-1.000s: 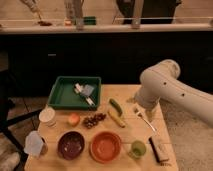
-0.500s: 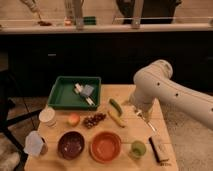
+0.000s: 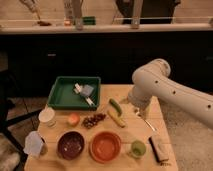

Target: Place sponge in table surface

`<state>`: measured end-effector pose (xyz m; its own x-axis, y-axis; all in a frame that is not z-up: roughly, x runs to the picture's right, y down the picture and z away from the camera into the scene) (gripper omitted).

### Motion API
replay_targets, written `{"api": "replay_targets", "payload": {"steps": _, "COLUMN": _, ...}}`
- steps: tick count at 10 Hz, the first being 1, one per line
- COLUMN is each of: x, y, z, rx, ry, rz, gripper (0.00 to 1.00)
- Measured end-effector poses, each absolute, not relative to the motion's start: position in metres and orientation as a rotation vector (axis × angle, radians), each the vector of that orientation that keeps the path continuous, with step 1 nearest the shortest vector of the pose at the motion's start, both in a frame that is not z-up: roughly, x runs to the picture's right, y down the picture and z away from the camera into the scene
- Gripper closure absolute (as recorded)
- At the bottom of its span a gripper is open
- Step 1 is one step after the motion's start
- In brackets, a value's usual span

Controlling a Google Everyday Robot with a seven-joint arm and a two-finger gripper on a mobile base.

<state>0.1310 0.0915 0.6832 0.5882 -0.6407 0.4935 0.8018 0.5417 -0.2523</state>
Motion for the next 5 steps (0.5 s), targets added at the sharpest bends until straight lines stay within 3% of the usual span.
{"api": "replay_targets", "payload": {"steps": 5, "x": 0.099, "y": 0.033, "z": 0.748, "rx": -0.447, "ry": -0.425, "rz": -1.006, "gripper": 0.2}}
